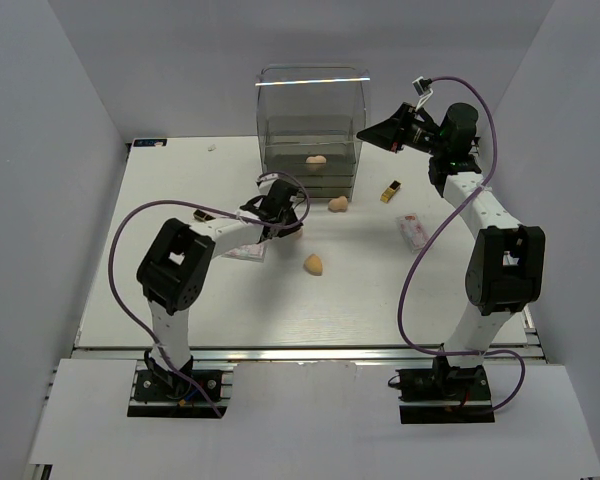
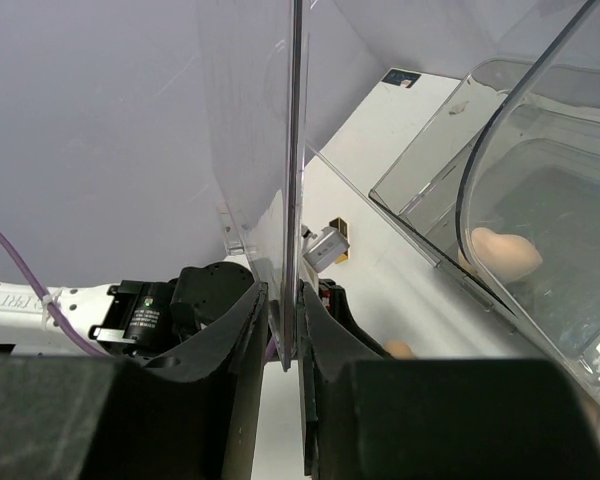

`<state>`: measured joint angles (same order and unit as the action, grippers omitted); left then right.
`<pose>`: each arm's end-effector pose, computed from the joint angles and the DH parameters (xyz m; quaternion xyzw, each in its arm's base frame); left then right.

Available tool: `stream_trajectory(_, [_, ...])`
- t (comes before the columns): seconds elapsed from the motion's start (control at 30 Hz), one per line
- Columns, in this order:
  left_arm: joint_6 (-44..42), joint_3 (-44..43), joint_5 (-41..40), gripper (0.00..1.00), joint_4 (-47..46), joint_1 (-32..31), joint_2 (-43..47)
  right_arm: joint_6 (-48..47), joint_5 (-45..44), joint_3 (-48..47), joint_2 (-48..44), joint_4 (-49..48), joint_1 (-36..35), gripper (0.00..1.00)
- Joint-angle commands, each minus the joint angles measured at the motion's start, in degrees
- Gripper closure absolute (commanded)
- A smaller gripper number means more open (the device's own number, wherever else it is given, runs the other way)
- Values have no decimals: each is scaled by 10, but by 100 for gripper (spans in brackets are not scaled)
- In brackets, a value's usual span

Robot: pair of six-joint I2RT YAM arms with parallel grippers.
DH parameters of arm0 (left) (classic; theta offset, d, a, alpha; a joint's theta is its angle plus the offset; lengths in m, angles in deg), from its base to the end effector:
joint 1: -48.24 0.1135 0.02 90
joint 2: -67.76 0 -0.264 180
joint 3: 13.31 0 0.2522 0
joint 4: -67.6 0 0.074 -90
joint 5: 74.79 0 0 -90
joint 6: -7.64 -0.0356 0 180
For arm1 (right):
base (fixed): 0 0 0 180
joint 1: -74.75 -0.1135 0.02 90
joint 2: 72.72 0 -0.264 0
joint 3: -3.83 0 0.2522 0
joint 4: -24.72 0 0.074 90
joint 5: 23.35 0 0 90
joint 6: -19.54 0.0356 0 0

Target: Organize the makeup

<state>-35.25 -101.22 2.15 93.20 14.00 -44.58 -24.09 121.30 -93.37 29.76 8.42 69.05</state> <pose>0.3516 -0.2295 0.1701 -0.1433 0.9234 -0.1403 0.3272 0.4161 0.0707 0.3661 -0.1358 0.6529 0.5632 0.4879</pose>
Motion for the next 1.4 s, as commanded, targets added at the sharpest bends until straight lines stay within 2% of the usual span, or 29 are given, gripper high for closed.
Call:
stream_trajectory(0.0, [37, 36, 0, 97, -47, 0, 74, -8, -3, 5, -36, -39, 5, 78])
stream_trajectory(0.13, [106, 144, 15, 100, -137, 4, 147, -8, -3, 6, -37, -39, 5, 78])
stream_trajectory(0.23, [172, 224, 32, 100, -265, 15, 200, -8, -3, 8, -38, -39, 5, 78])
stream_trajectory(0.3, [209, 253, 39, 100, -317, 25, 217, -9, -2, 9, -37, -39, 5, 78])
stream_trajectory(0.4, [249, 284, 65, 100, -415, 42, 224, -14, -2, 9, -36, -37, 5, 78])
stream_trajectory(0.43, [262, 291, 74, 100, -473, 48, 219, -14, -2, 9, -36, -37, 5, 78])
stream_trajectory(0.53, [300, 300, 102, 100, -569, 70, 189, -14, -2, 8, -36, -37, 5, 78])
stream_trajectory(0.93, [343, 115, 119, 100, -641, 88, 34, -15, -2, 14, -40, -37, 5, 78])
stream_trajectory(1.13, [378, 77, 91, 100, -627, 89, 0, -15, -3, 16, -40, -38, 4, 78])
stream_trajectory(1.23, [391, 69, 59, 91, -586, 91, -5, -14, -4, 15, -39, -39, 3, 78])
stream_trajectory(1.27, [394, 61, 47, 82, -572, 91, -4, -15, -4, 15, -39, -39, 3, 78])
stream_trajectory(1.37, [394, 47, 38, 65, -536, 91, -6, -14, -3, 16, -38, -39, 3, 78])
